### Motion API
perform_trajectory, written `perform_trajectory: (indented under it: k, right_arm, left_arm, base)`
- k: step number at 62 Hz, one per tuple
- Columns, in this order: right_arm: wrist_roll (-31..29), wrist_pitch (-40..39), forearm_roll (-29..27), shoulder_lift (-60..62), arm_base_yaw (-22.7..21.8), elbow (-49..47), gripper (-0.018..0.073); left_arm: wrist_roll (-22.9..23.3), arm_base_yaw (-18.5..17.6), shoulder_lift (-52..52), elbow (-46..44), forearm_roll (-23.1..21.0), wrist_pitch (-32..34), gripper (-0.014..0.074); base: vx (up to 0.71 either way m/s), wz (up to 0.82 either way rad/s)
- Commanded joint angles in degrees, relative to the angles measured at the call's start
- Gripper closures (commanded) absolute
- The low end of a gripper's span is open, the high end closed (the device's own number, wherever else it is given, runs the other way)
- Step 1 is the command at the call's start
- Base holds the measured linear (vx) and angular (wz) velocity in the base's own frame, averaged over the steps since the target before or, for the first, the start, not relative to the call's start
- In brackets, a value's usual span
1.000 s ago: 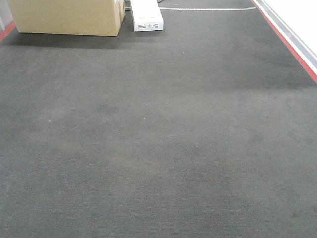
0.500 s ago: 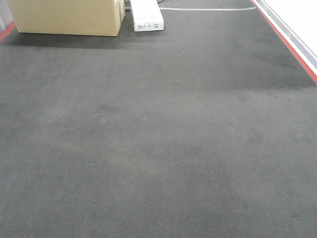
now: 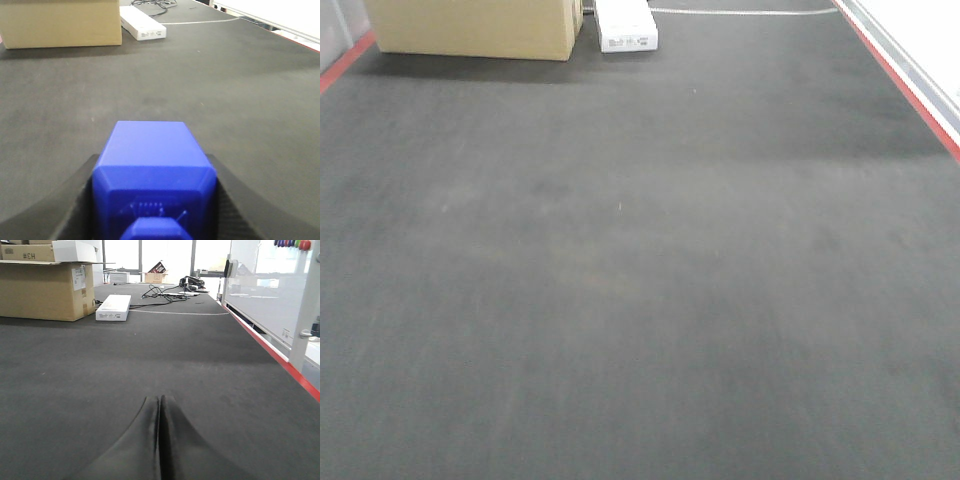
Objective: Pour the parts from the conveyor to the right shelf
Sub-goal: 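Back the base away from the conveyor holding the block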
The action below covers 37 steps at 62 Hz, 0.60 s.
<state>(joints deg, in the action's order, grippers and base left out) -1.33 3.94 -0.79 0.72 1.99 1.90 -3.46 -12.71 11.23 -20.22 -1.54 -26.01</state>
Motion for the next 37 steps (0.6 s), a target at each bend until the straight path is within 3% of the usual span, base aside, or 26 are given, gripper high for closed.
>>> perform_trajectory:
  k: [1,37]
  right_arm:
    - [-0.25,-4.29,0.16,0.87,-0.35,0.83,0.0568]
    - [-0.25,-4.29,0.16,0.87,-0.35,0.83,0.0568]
  left_arm:
    - [0.11,-0.26,0.66,-1.52,-0.17,4.79,0.0603]
    - [0.11,-0.26,0.66,-1.52,-0.17,4.59,0.0603]
  base:
    - [-0.37,-0.03]
    - [-0.47,-0.07]
